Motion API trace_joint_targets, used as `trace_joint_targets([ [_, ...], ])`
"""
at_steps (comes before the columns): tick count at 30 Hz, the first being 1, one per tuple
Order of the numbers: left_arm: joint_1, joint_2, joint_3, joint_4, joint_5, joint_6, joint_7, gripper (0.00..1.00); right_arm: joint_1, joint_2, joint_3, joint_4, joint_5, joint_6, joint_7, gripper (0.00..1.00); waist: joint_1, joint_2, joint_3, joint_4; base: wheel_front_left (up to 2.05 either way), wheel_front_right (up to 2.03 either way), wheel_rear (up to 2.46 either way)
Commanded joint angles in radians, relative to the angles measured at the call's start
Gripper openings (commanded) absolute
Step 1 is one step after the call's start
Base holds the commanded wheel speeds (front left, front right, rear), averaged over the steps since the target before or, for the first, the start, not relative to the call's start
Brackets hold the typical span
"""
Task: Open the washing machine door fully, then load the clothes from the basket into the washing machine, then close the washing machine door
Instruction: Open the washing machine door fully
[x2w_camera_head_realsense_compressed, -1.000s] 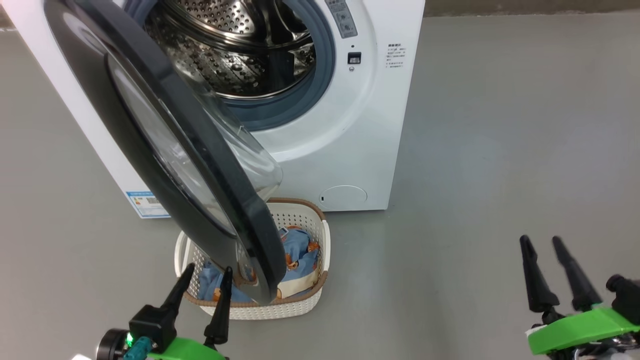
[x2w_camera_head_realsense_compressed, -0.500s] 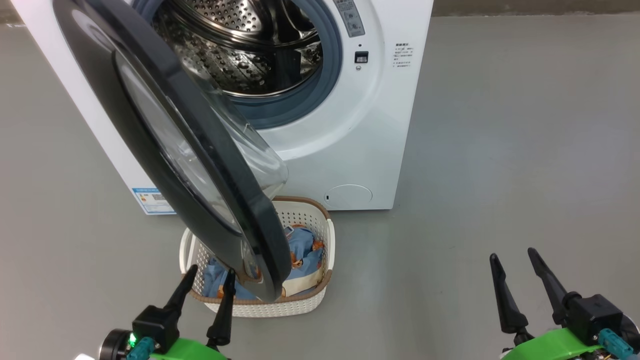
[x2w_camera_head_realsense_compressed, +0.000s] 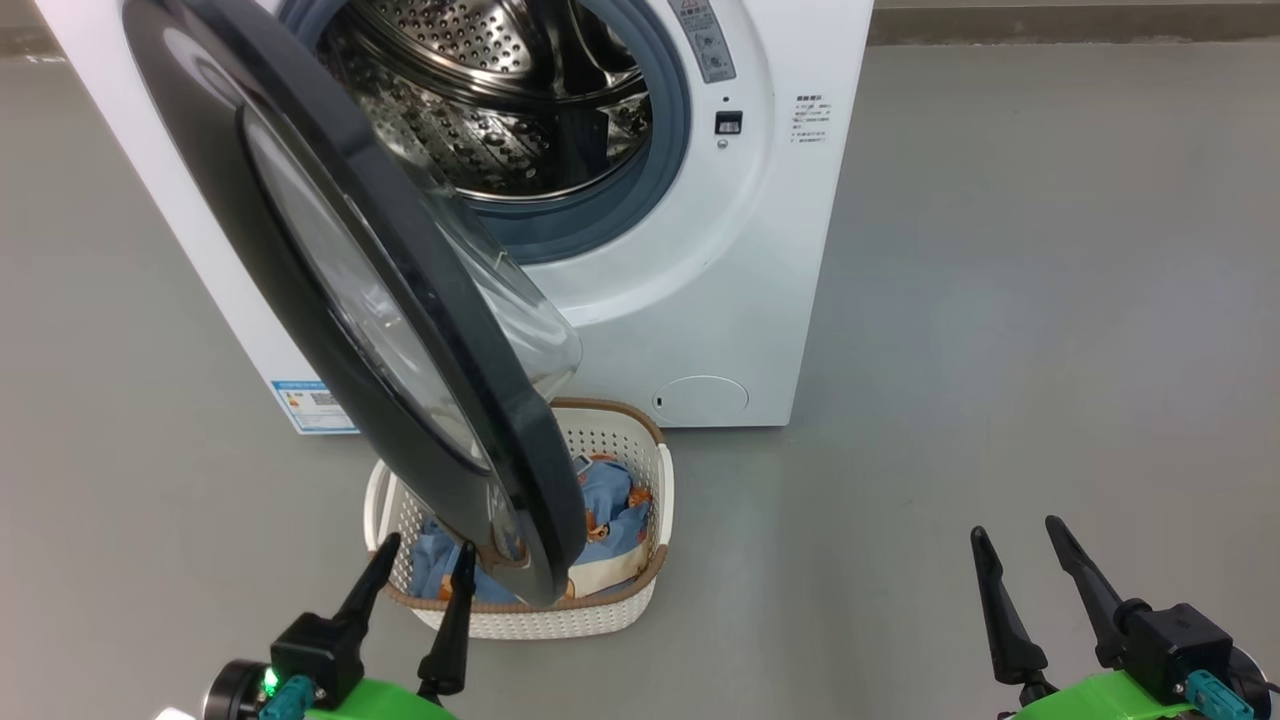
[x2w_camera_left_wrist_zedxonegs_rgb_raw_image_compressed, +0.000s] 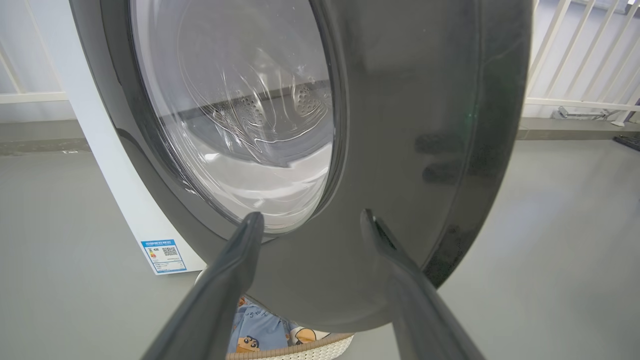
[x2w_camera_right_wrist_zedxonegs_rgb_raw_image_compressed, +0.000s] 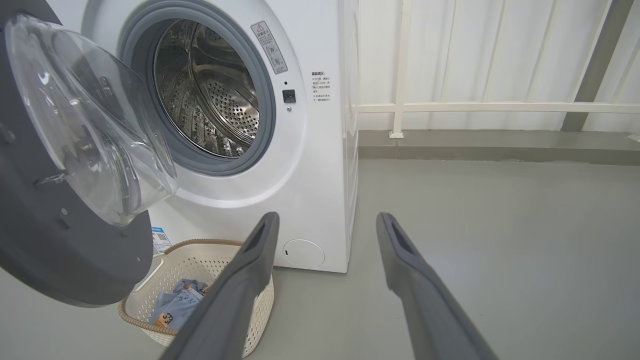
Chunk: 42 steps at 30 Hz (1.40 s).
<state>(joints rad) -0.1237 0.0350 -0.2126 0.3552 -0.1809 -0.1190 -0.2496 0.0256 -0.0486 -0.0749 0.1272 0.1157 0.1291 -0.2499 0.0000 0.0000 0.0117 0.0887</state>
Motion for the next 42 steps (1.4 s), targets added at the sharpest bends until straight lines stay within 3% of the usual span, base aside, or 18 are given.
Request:
trace_joint_targets([
  [1, -0.011, 0.015, 0.029, -0.020, -0.013, -0.003, -0.012, 1.00, 0.001, -0.003, 0.024, -0.020, -0.012, 0.002, -0.012, 1.00, 0.0000, 0.0000, 0.000, -0.001, 0.00, 0.00, 0.00],
  [11, -0.011, 0.015, 0.022, -0.020, -0.022, 0.002, -0.012, 0.98, 0.011, -0.002, 0.013, -0.021, -0.007, 0.002, -0.012, 1.00, 0.0000, 0.0000, -0.002, 0.003, 0.00, 0.00, 0.00],
  [13, -0.009, 0.015, 0.021, -0.019, -0.021, 0.003, -0.012, 0.22, 0.010, -0.002, 0.014, -0.020, -0.005, 0.002, -0.012, 1.00, 0.0000, 0.0000, -0.003, 0.002, 0.00, 0.00, 0.00],
  [14, -0.008, 0.015, 0.020, -0.017, -0.021, 0.002, -0.012, 0.00, 0.009, -0.002, 0.014, -0.021, -0.004, 0.002, -0.012, 1.00, 0.0000, 0.0000, -0.003, 0.001, 0.00, 0.00, 0.00],
  [22, -0.010, 0.015, 0.032, -0.026, -0.009, 0.013, -0.012, 0.00, 0.006, -0.002, 0.014, -0.021, -0.004, 0.002, -0.012, 1.00, 0.0000, 0.0000, 0.001, -0.003, 0.00, 0.00, 0.00],
  [33, -0.058, 0.015, 0.079, -0.089, -0.005, 0.065, -0.012, 0.00, 0.003, -0.002, 0.010, -0.020, -0.004, 0.002, -0.012, 1.00, 0.0000, 0.0000, 0.012, 0.005, 0.00, 0.00, 0.00],
  [42, -0.218, 0.017, 0.157, -0.253, 0.041, 0.109, -0.012, 0.00, -0.010, -0.002, 0.011, -0.023, -0.002, 0.002, -0.012, 1.00, 0.0000, 0.0000, 0.024, 0.016, 0.00, 0.00, 0.00],
])
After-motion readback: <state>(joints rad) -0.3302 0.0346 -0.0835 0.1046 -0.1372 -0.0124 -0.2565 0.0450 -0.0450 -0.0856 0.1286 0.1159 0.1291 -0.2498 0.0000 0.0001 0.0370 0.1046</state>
